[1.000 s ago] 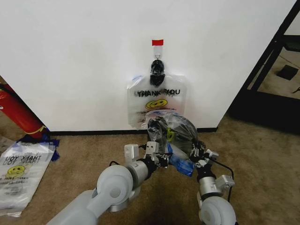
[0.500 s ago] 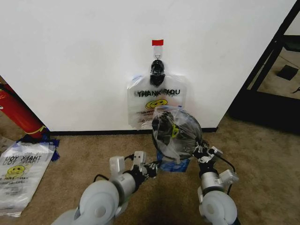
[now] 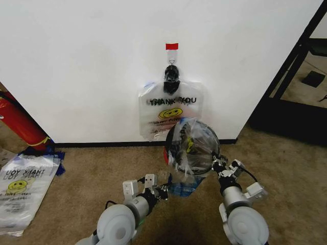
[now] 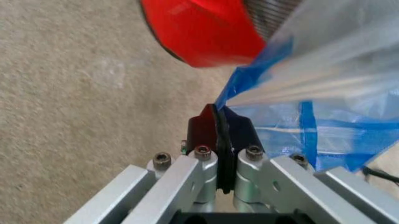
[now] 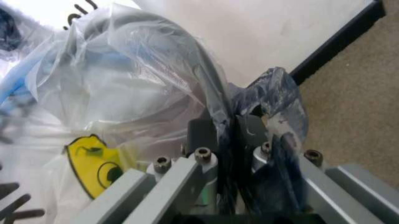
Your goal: Pick up the garbage bag from the wall and place it over the trash bin.
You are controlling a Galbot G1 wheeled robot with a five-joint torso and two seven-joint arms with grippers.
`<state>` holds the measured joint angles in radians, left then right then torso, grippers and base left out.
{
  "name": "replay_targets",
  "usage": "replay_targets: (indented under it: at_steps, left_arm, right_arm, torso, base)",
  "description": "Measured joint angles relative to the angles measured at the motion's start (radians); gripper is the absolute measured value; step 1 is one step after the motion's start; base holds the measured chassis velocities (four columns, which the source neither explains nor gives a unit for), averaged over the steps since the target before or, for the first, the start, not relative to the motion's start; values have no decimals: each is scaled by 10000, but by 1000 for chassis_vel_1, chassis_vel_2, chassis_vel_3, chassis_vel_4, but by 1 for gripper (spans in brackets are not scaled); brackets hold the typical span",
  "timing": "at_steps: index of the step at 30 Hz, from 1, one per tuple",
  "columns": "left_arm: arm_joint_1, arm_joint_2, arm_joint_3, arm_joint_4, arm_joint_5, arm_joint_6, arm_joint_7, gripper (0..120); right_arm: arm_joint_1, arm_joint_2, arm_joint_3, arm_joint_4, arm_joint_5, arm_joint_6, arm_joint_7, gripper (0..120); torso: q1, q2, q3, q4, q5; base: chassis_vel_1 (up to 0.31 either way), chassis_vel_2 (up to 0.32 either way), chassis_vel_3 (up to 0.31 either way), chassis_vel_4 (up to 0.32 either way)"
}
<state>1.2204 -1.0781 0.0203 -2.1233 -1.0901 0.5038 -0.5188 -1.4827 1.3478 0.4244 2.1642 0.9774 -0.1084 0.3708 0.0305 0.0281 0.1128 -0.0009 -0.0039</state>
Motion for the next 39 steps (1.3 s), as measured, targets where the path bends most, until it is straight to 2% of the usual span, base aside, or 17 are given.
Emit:
replay_targets:
  at_steps: [8,14,16,18,21,22,26,28,34,36,37,38,39]
  left_arm:
    - [-237,-267,-70,597,519,-471,27,0]
    - [-306,-358,-70,682,620,-515,52,0]
    - [-274,-394,-55,651,697,-441,62,12]
    - [-194,-345,-54,533,751,-300,83,19]
    - [137,17,-119,16,1243,-7,332,33]
    - [137,17,-119,16,1243,-7,332,33]
    - [642,633,-476,-1043,1727,229,837,50]
    - [674,667,-532,-1168,1733,230,846,53]
    - [559,912,-840,-2124,2339,-159,816,77]
    - [198,1038,-714,-2242,2703,-298,823,86]
    - [198,1038,-714,-2242,2703,-298,823,86]
    - [-51,1100,-581,-2242,2892,-363,849,93]
    - [-221,1140,-475,-2226,2997,-397,885,94]
  right_arm:
    - [-337,-150,80,-49,-165,-84,-320,1]
    - [-344,-152,74,-71,-164,-88,-328,1]
    - [-317,-136,68,-92,-158,-90,-315,1]
    - [-296,-133,68,-118,-168,-90,-314,1]
    - [-198,-115,103,-300,-241,-57,-300,1]
    - [-198,-115,103,-300,-241,-57,-300,1]
    - [30,-112,172,-678,-342,36,-296,1]
    - [53,-116,178,-722,-353,48,-297,1]
    - [105,-106,199,-925,-562,183,-363,1]
    - [69,-81,139,-946,-886,296,-410,1]
    - [69,-81,139,-946,-886,296,-410,1]
    - [60,-65,103,-946,-1028,334,-424,1]
    - [60,-55,86,-946,-1098,347,-425,1]
  torso:
    - [0,0,0,1,1]
    - [0,0,0,0,0]
    - [0,0,0,0,0]
    - [0,0,0,0,-1]
    - [0,0,0,1,-1]
    - [0,0,0,1,-1]
    - [0,0,0,2,0]
    - [0,0,0,2,0]
    - [0,0,0,1,-1]
    - [0,0,0,1,0]
    - [0,0,0,1,0]
    - [0,0,0,0,-2]
    - [0,0,0,1,-1]
  base:
    - [0,0,0,0]
    - [0,0,0,0]
    - [0,0,0,0]
    - [0,0,0,0]
    - [0,0,0,0]
    - [0,0,0,0]
    - [0,0,0,0]
    - [0,0,0,0]
    - [0,0,0,0]
    - [0,0,0,0]
    - [0,0,0,0]
    - [0,0,0,0]
    - [0,0,0,0]
